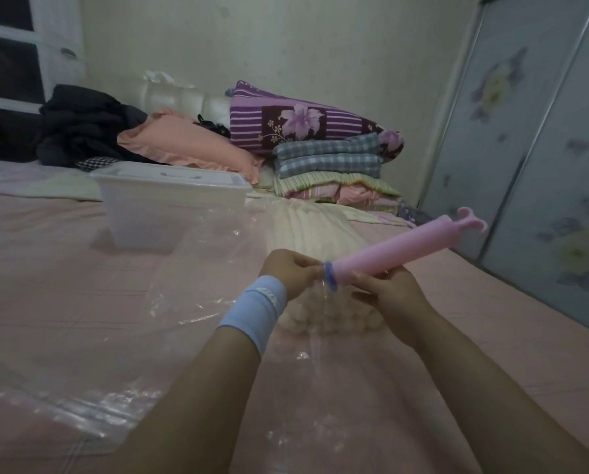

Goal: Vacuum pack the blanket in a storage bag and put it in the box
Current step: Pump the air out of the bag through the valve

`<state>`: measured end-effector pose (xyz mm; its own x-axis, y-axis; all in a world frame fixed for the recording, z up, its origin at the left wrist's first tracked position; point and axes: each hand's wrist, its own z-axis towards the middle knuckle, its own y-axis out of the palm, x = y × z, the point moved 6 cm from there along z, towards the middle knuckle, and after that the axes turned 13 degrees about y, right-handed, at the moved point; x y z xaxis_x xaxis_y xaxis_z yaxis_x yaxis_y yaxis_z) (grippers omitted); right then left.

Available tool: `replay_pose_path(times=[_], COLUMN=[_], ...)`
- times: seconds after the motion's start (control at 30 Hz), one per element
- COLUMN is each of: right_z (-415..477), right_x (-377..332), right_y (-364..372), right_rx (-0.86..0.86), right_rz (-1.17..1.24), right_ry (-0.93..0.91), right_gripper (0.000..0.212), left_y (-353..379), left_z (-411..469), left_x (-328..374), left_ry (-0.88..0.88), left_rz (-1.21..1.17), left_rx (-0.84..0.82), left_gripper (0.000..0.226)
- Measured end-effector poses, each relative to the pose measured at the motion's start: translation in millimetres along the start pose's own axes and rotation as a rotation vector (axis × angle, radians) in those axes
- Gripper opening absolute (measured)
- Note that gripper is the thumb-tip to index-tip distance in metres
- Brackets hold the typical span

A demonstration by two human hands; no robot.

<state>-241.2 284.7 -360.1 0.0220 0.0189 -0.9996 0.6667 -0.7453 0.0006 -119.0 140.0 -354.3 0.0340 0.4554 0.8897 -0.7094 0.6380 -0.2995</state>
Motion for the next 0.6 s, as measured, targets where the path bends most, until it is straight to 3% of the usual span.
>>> replay_pose_path(times=[0.27,0.43,0.6], right_z=[1.0,-3.5,-2.3], right_x=[-3.2,-7.5,-12.3], right_y=[5.8,10.6,14.1], right_rx=[0.127,0.272,0.141], right_rz=[0.033,-0.062,0.027], right_ry=[0.038,0.06,0.066], right_gripper=[0.074,0.067,0.06], left_y=[-4.9,-3.6,-4.6], left_z=[-1.7,-2.5,-1.7], left_x=[-3.7,-4.7,-4.4], left_ry=[-0.036,-0.062,-0.069], left_rz=[-0.102,-0.152,-0.206], left_rx=[0.08,0.093,0.097], left_gripper=[0.014,0.015,0.016])
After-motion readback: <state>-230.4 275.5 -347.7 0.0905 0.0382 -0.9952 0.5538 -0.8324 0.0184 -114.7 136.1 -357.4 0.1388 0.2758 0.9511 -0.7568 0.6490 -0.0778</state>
